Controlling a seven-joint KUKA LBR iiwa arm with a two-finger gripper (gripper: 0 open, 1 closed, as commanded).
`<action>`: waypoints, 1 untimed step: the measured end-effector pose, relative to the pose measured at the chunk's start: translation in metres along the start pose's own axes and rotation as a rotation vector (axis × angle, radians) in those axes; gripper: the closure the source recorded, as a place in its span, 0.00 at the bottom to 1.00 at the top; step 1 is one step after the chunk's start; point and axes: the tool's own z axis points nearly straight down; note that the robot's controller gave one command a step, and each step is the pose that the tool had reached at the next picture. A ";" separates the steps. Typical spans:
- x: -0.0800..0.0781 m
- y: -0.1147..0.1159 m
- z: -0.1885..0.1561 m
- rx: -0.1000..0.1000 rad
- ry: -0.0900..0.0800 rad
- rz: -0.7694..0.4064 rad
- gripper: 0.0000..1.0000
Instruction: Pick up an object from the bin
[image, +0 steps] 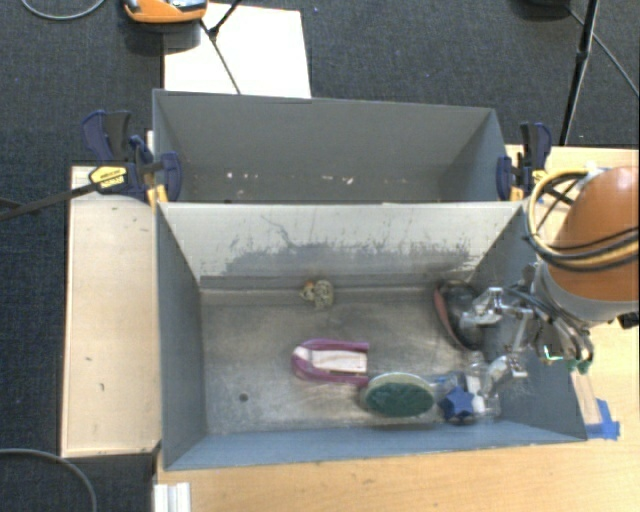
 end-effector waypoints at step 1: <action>-0.028 0.020 0.112 0.001 0.001 -0.371 0.00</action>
Offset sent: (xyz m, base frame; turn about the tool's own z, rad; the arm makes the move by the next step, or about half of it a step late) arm 0.0299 0.0223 -0.1313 -0.3813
